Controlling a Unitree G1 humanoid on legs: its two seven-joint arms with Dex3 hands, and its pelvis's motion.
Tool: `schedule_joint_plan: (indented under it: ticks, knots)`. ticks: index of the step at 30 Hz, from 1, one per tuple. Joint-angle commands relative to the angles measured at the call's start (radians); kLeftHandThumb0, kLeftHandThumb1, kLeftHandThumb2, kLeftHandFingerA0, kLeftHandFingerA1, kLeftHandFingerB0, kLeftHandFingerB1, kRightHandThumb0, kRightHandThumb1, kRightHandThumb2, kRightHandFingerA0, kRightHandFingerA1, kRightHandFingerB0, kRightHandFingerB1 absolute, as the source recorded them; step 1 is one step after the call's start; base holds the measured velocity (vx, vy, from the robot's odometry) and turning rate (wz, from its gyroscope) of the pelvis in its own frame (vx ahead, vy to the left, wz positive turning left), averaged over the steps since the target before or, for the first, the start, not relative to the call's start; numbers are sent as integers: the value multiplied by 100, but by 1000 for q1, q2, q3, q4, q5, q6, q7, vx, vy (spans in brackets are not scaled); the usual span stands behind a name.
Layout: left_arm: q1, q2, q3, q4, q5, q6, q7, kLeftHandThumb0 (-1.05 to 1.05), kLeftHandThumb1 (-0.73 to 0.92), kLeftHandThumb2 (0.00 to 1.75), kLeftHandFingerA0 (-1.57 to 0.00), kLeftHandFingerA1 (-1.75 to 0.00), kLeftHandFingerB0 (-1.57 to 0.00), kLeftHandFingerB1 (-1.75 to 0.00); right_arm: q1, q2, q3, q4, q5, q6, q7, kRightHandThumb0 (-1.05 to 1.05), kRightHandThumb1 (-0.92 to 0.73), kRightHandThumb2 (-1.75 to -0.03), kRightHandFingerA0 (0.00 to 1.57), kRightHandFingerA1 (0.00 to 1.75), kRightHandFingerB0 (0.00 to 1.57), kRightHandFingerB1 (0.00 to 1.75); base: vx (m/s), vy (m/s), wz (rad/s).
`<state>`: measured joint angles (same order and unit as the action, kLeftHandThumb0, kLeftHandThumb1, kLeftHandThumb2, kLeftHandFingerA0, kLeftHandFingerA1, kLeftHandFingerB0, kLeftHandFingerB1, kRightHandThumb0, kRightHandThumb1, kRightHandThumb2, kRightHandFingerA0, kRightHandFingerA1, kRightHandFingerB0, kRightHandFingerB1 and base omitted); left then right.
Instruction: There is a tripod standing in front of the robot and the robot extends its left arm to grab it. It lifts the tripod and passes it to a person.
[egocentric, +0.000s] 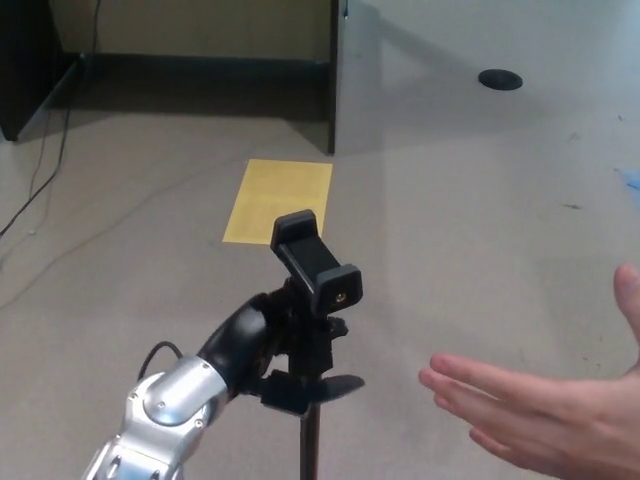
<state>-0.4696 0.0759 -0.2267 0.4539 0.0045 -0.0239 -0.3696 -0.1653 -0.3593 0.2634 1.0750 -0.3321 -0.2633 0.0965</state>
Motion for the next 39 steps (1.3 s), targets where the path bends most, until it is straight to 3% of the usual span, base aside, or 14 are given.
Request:
schedule_joint_plan:
  ticks: [1,6,9,11,16,18,19,23,24,25,29,30,37,39]
  knots:
    - [13,-5,-16,62,42,18,14,-67,38,73,-13,-44,-6,-18,15,-14,0,-8,-7,-10,1,-46,-60,-87,56,56,33,47,0,0,0]
    - [24,-7,-20,113,61,1,30,-68,45,54,-18,-36,-3,-22,13,-10,-9,-1,3,-7,14,-47,-59,-87,55,57,35,48,0,0,0]
    - [35,-6,-13,146,57,-17,28,-66,37,74,-14,-45,-5,-20,17,-8,-1,-4,-8,-12,2,-48,-59,-88,55,58,36,48,0,0,0]
    - [50,-3,-17,181,72,-30,44,-65,38,73,-16,-44,-5,-22,34,-3,-5,2,-1,-25,-1,-40,-71,-61,62,43,41,34,0,0,0]
    - [40,-17,-18,252,86,-39,60,-34,17,81,-2,-47,0,-49,50,3,-28,-2,24,-22,10,-48,-58,-87,53,55,34,47,0,0,0]
    - [35,-23,-22,272,97,-45,71,-34,17,82,-2,-48,0,-49,48,5,-33,-3,25,-18,15,-42,-71,-62,61,42,40,34,0,0,0]
    - [29,-26,-17,284,92,-53,68,-66,39,75,-22,-46,-4,-25,39,4,-33,0,23,-17,18,-42,-71,-62,61,43,40,34,0,0,0]
    - [37,-48,-10,291,81,-77,54,-59,47,56,-31,-38,-11,-23,25,1,-28,-2,9,-9,15,-40,-72,-62,59,40,40,34,0,0,0]
    - [42,-60,-13,286,80,-68,56,-62,40,72,-23,-45,-6,-30,26,-8,-22,-2,0,-15,15,-46,-61,-86,51,54,35,47,0,0,0]
    - [47,-65,-17,279,83,-63,59,-62,40,71,-24,-44,-7,-31,26,-10,-18,-1,-3,-17,16,-40,-73,-61,59,40,40,33,0,0,0]
    - [62,-80,-39,269,103,-115,71,-65,41,71,-25,-45,-9,-34,22,-4,-12,8,-8,-14,6,-41,-72,-61,62,45,42,35,0,0,0]
    - [68,-92,-41,252,97,-112,68,-68,41,73,-26,-45,-9,-35,18,-1,-14,11,-5,-3,5,-47,-58,-88,56,58,36,48,0,0,0]
    - [52,-109,-48,206,118,-117,92,-69,42,74,-29,-46,-11,-35,0,-10,-8,14,-7,-12,22,-48,-60,-87,56,57,35,47,0,0,0]
    - [49,-110,-55,195,132,-139,105,-70,42,74,-32,-47,-12,-36,-3,-9,0,19,-17,-5,11,-41,-73,-62,62,41,40,34,0,0,0]
